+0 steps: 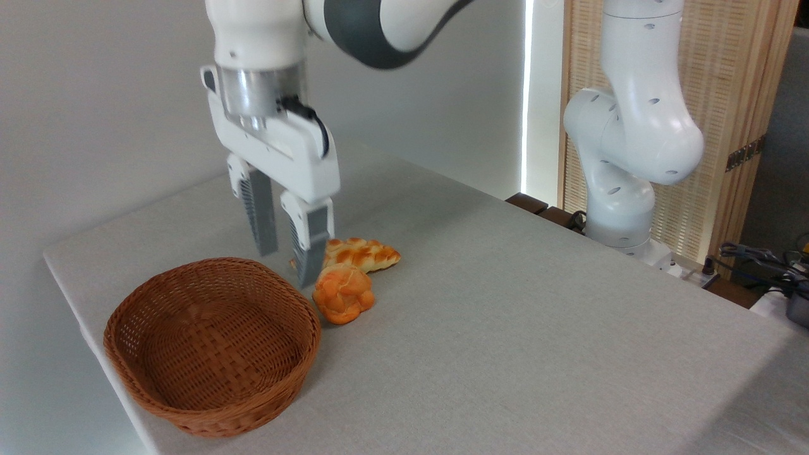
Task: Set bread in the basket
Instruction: 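Lower the open gripper toward the round orange bread roll, then close the gripper around the round bread roll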
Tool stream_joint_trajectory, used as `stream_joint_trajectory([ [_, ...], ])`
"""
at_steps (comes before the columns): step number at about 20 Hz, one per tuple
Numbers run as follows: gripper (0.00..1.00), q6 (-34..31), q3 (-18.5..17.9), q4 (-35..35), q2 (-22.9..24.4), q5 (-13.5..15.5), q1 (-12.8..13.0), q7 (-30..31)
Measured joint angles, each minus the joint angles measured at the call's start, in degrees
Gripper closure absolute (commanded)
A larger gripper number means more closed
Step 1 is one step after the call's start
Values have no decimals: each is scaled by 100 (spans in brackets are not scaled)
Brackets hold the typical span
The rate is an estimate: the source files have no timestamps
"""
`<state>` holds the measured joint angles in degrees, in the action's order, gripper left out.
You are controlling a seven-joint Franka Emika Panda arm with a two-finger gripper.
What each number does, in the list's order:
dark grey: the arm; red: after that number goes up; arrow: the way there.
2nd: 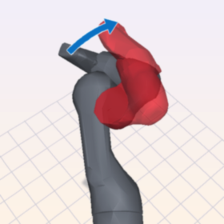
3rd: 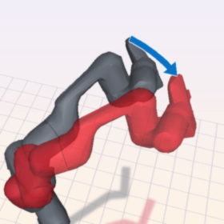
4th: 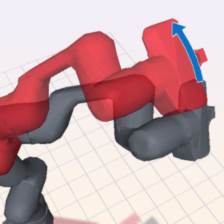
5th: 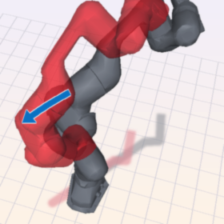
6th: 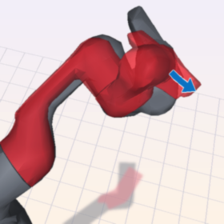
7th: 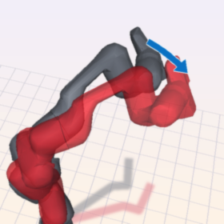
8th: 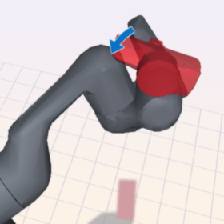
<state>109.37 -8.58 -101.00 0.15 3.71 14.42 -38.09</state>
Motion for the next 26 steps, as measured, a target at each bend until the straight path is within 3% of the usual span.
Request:
stream_joint_trajectory([
  [1,0,-50,-66,278,13,0,-4,14],
  [7,0,-370,-276,280,14,0,-9,27],
  [22,0,-736,-216,272,-36,1,82,26],
  [26,0,-966,-26,263,-160,1,102,25],
])
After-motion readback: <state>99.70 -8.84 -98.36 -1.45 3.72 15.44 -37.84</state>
